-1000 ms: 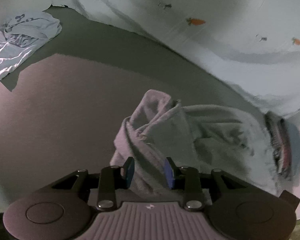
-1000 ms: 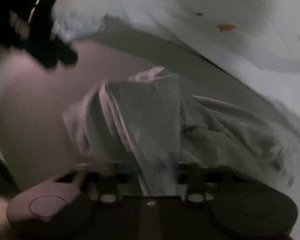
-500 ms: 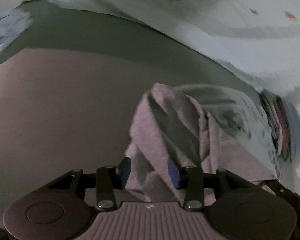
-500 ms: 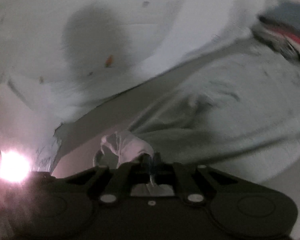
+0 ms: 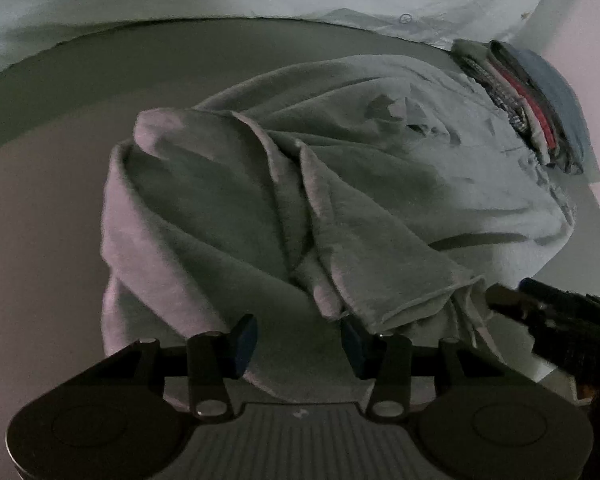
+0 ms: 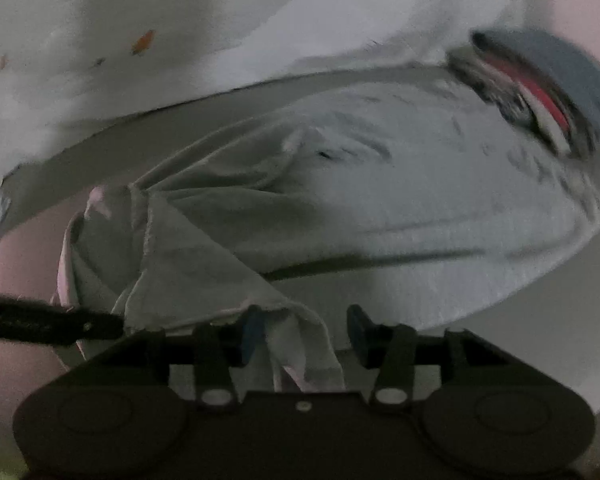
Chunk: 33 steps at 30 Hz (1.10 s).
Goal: Fold clothes
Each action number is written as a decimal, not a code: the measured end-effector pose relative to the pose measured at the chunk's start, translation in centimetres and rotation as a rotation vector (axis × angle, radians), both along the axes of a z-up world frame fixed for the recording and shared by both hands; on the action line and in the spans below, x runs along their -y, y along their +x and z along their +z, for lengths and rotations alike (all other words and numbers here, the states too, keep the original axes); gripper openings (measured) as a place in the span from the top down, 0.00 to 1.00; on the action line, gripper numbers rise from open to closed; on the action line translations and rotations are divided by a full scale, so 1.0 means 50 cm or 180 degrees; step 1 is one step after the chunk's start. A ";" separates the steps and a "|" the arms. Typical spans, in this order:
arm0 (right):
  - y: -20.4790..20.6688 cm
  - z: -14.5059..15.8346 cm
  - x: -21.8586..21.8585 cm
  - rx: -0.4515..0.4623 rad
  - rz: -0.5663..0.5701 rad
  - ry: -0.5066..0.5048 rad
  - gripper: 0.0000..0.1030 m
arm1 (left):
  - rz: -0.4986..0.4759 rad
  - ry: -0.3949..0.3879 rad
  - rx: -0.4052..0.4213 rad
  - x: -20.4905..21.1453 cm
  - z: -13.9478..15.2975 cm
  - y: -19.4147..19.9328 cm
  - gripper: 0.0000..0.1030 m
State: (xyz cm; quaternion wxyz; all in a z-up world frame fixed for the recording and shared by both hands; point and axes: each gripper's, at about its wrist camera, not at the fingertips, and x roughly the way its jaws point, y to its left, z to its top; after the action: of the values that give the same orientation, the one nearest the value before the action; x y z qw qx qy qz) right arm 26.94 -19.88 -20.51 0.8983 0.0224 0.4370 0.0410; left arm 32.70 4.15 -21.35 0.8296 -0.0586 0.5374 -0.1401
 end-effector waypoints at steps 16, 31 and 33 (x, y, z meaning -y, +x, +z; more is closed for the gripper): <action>-0.004 0.008 -0.105 0.0178 0.1232 -0.0247 0.53 | 0.0049 -0.0278 0.0083 0.022 -0.032 0.029 0.96; 0.010 -0.015 -0.162 0.0185 0.1762 -0.0158 0.71 | 0.0164 -0.0479 -0.0049 -0.016 -0.041 0.041 0.96; 0.010 -0.023 -0.169 0.0143 0.1826 -0.0167 0.70 | 0.0183 -0.0515 -0.0105 -0.022 -0.046 0.044 0.94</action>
State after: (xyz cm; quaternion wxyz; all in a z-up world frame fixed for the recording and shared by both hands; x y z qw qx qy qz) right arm 27.45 -11.43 -21.65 0.8597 -0.1263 0.4063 0.2826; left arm 34.92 5.26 -23.64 0.8168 -0.1432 0.5360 -0.1582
